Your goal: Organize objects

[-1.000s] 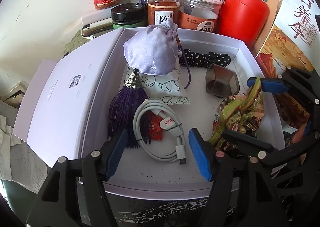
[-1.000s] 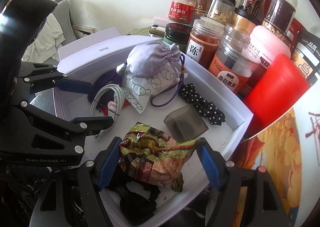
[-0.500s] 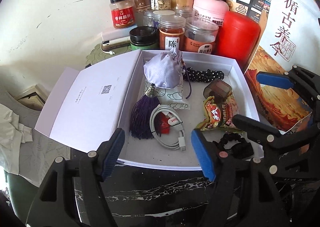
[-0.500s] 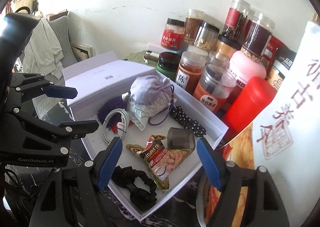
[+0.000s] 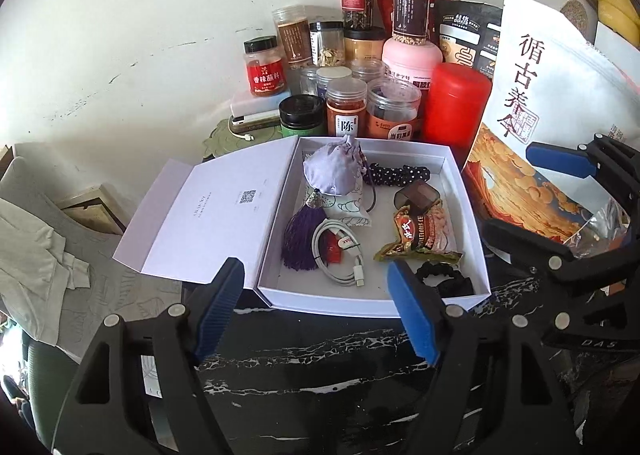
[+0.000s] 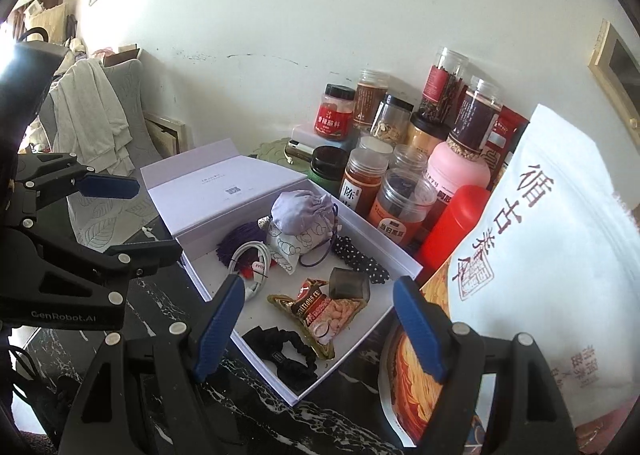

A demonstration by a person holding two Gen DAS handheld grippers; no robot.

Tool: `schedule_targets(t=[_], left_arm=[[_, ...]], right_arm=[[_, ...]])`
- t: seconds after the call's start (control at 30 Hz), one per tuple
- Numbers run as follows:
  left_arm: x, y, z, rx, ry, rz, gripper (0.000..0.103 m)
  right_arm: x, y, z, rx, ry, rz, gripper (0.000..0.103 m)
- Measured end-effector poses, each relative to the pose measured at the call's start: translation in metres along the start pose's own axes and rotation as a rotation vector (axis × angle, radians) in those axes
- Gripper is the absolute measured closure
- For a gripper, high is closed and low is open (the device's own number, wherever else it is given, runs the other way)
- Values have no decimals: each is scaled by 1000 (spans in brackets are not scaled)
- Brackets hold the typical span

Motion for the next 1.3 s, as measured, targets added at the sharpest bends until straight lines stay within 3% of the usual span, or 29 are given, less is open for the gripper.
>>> schedule_targets(t=[0.4, 0.77, 1.3], left_arm=[[12, 1, -69, 54, -32, 25, 29], [20, 14, -117, 91, -68, 4, 22], [34, 51, -140, 62, -96, -4, 19]], right_arm=[[-6, -7, -58, 46, 50, 6, 26], [-12, 7, -99, 61, 88, 16, 26], [-24, 42, -118, 26, 117, 51, 25]])
Point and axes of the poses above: each gripper's, at about its wrist camera, not at the fingertips, and z roughly the way its jaws point, x to its right, y to its underside, the point moved 3 cm from there along z, roughly the way its jaws point, and after that the axes turned 13 degrees about x, right-handed, at the moved point
